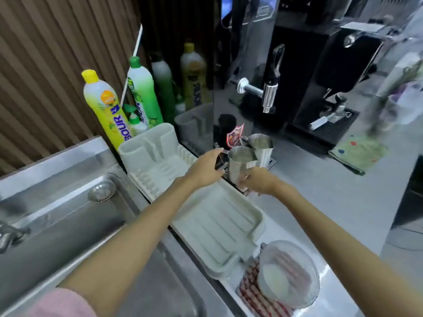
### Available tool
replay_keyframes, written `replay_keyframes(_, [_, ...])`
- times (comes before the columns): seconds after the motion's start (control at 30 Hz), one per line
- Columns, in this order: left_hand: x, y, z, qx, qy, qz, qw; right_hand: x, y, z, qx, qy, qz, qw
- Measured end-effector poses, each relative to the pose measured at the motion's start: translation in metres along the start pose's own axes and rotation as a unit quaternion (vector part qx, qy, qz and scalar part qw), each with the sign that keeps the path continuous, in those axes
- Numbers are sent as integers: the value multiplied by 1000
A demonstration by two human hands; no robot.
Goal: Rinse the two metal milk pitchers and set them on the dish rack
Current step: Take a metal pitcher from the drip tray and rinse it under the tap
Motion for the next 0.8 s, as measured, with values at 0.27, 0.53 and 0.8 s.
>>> replay_keyframes(0.27, [19, -27, 3, -21, -110, -1, 994, 5, -3, -30, 34, -248, -41, 967])
replay_keyframes(0.53, [53, 18, 5, 1, 4, 80, 997, 16, -4, -15, 69, -399, -7, 914])
replay_keyframes(0.8, [26, 27, 25, -26, 231, -74, 970, 14, 1, -24, 67, -482, -116, 866])
Point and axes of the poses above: each hand's wrist, its own y-axis away from the middle knuckle, its own x-axis out of the palm, z = x × y, the point moved 7 cm from there along -y, towards the middle knuckle, and after that the axes turned 5 degrees about z, right-handed, at the moved point
